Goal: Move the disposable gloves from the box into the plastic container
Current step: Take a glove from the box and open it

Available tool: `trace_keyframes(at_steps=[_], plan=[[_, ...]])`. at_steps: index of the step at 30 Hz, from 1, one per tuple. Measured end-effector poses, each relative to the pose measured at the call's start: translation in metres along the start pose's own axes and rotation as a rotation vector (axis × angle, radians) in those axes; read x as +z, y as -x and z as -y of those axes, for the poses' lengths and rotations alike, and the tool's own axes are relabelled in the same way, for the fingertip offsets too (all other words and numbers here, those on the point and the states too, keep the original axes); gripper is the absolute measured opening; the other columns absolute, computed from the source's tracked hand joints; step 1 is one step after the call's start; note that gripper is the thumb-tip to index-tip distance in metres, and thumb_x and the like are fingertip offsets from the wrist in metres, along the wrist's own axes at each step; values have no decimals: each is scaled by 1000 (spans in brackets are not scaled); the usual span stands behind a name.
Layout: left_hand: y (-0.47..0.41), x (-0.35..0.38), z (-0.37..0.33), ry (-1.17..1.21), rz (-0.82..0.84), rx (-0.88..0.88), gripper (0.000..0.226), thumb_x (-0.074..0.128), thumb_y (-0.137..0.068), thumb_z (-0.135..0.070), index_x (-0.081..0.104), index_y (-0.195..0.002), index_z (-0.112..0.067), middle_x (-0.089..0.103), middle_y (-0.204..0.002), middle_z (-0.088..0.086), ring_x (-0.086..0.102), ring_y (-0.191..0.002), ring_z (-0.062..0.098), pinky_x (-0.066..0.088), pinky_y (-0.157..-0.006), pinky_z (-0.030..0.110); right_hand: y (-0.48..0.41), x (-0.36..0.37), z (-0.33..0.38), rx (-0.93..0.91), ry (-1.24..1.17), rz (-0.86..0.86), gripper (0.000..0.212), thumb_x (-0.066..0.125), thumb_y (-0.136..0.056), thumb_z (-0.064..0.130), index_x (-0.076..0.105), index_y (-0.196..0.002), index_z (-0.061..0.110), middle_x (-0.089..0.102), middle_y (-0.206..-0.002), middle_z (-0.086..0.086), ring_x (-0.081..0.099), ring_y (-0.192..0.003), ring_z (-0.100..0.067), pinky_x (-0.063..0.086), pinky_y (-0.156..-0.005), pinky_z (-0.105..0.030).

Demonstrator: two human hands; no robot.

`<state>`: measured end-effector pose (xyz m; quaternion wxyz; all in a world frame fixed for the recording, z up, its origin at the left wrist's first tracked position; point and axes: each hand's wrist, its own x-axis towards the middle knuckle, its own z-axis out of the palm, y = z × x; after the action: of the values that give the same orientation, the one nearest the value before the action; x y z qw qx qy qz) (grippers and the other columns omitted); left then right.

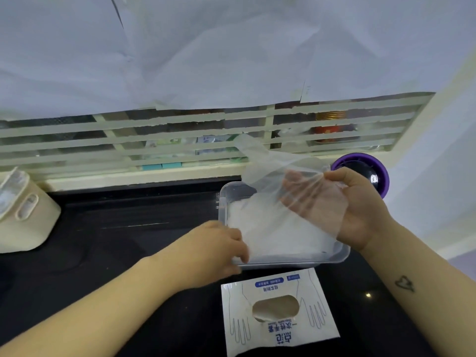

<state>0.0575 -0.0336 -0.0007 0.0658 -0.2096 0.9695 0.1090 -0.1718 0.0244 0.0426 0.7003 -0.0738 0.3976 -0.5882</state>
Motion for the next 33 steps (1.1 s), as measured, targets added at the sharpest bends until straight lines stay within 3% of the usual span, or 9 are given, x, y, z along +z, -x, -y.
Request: trace_keyframes(at_steps=[2, 5, 7, 11, 17, 20, 22, 28, 33], plan=[[3, -11, 5, 147, 51, -221, 21, 58, -92, -44, 64, -110, -36, 60, -105, -19, 59, -98, 3, 49, -93, 25, 0, -1, 0, 10, 36, 21, 48, 48, -80, 15, 54, -122, -8, 63, -121, -23, 62, -111, -35, 53, -86, -52], [-2, -32, 6, 179, -418, -342, 20, 57, -86, -48, 58, -102, -36, 50, -91, -25, 53, -86, -2, 45, -76, 16, 1, 1, -3, 37, 101, 53, 46, 46, -80, 14, 58, -119, -7, 65, -118, -22, 63, -110, -35, 54, -85, -52], [-12, -39, 1, 129, -651, -296, 42, 56, -81, -53, 54, -117, -31, 50, -107, -21, 50, -98, 2, 37, -84, 13, 2, 5, -5, 56, 148, 91, 46, 44, -79, 15, 64, -115, -5, 65, -118, -22, 63, -111, -33, 53, -87, -51], [-35, -32, -3, 31, -596, -216, 63, 49, -83, -43, 37, -142, -24, 47, -139, 0, 49, -123, 19, 30, -104, 32, 2, 15, -11, 70, 257, 192, 52, 42, -80, 15, 51, -128, -2, 66, -114, -17, 63, -108, -29, 52, -91, -49], [-41, -43, 1, 136, -725, -216, 39, 61, -87, -8, 61, -125, -17, 66, -109, -8, 53, -93, 0, 45, -100, 36, 3, 11, -5, 36, 341, 231, 48, 47, -75, 14, 56, -119, -3, 66, -118, -19, 64, -107, -30, 53, -91, -49], [-30, -66, 5, 398, -617, -274, 16, 54, -96, -28, 69, -103, -29, 65, -85, -27, 54, -71, -12, 46, -70, 10, 1, 4, -1, 66, 366, 300, 30, 60, -69, 17, 60, -90, -5, 66, -119, -18, 62, -111, -30, 53, -91, -49], [-19, -84, 12, 649, -570, -301, 21, 52, -96, -33, 71, -89, -30, 70, -82, -25, 60, -76, -13, 42, -68, 2, -3, -3, 2, 87, 370, 320, 47, 65, -67, 17, 53, -107, -6, 66, -116, -19, 64, -107, -31, 54, -88, -47], [-10, -95, 37, 1327, -472, -330, 28, 52, -92, -28, 67, -78, -10, 69, -68, 1, 59, -50, 11, 50, -53, 19, -8, -8, 11, 94, 400, 329, 32, 78, -61, 18, 57, -79, 2, 70, -99, -17, 69, -85, -29, 57, -81, -42], [-15, -58, 61, 913, -388, -602, 31, 44, -102, -35, 69, -87, -24, 64, -70, -7, 44, -46, 3, 40, -59, 20, -24, -18, 8, 68, 578, 130, 18, 58, -85, 16, 62, -69, 9, 72, -99, -14, 70, -82, -26, 58, -79, -39]])
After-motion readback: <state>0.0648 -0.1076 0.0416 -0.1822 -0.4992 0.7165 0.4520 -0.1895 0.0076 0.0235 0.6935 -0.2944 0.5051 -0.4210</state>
